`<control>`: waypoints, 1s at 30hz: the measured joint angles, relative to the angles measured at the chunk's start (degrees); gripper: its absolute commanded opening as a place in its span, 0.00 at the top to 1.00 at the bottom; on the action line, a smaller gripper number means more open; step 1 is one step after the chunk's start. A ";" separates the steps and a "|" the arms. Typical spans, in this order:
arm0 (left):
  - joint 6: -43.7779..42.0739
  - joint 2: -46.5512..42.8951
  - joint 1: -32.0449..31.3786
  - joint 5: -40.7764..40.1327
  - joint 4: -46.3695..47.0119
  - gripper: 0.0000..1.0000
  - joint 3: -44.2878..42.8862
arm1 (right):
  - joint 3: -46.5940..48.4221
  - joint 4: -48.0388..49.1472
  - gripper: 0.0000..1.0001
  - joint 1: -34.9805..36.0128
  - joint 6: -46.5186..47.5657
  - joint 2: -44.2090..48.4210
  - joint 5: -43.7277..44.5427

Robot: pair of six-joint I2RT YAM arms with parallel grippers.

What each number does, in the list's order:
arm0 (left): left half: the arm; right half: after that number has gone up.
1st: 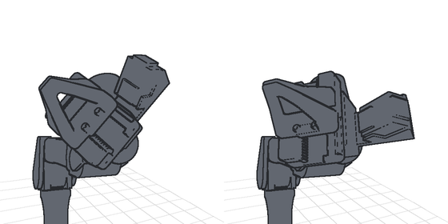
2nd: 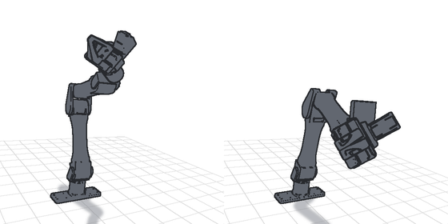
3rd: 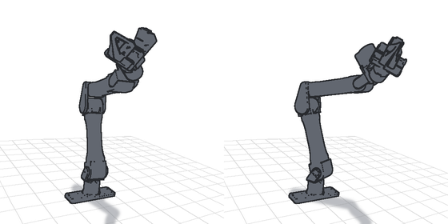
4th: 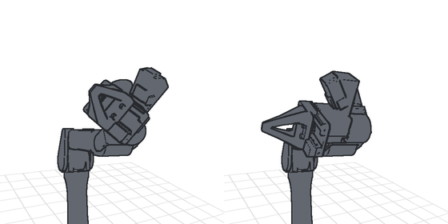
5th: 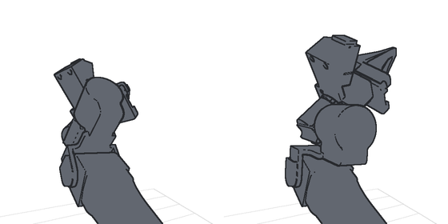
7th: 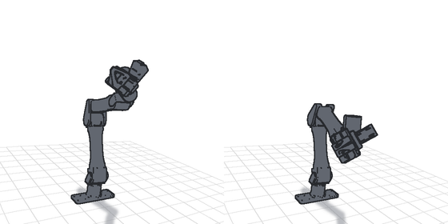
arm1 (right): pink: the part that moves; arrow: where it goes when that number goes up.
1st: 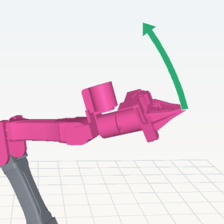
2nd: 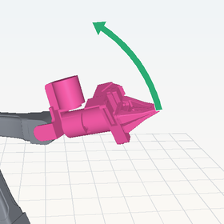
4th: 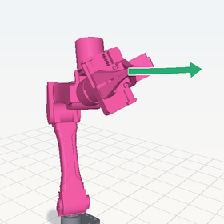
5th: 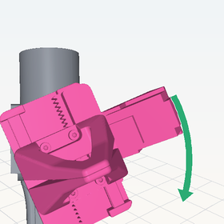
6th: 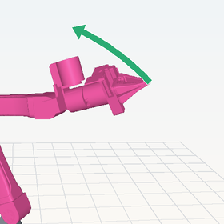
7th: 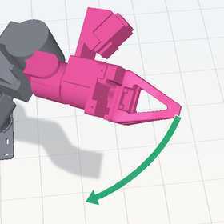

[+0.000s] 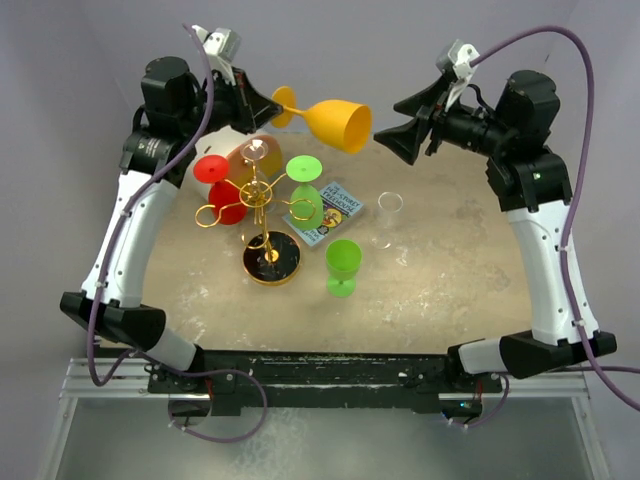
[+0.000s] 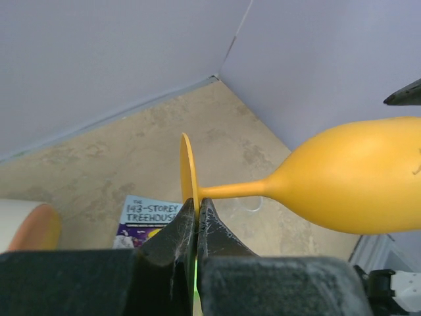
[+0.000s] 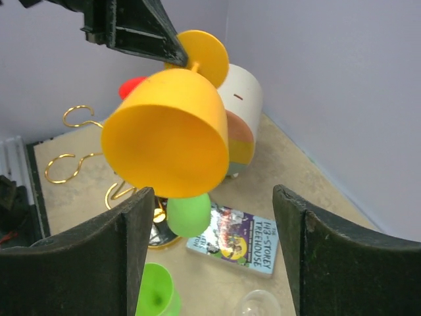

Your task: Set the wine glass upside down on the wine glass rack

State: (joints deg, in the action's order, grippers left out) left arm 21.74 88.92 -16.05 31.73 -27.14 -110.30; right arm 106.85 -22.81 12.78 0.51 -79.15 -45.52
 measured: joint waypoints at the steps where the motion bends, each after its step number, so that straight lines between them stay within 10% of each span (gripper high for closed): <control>1: -1.09 -0.50 0.07 -0.85 -0.68 1.00 -0.26 | 0.59 -0.63 0.22 -0.07 0.63 0.22 0.37; 30: -71.34 -33.09 3.61 -13.73 -43.98 1.00 -2.16 | -2.91 -6.84 0.15 -4.98 9.33 7.89 7.52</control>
State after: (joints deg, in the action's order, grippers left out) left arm -49.60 55.83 -12.45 18.00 -71.11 -112.46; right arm 103.94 -29.65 7.79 9.85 -71.26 -38.00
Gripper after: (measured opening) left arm 0.011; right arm 0.849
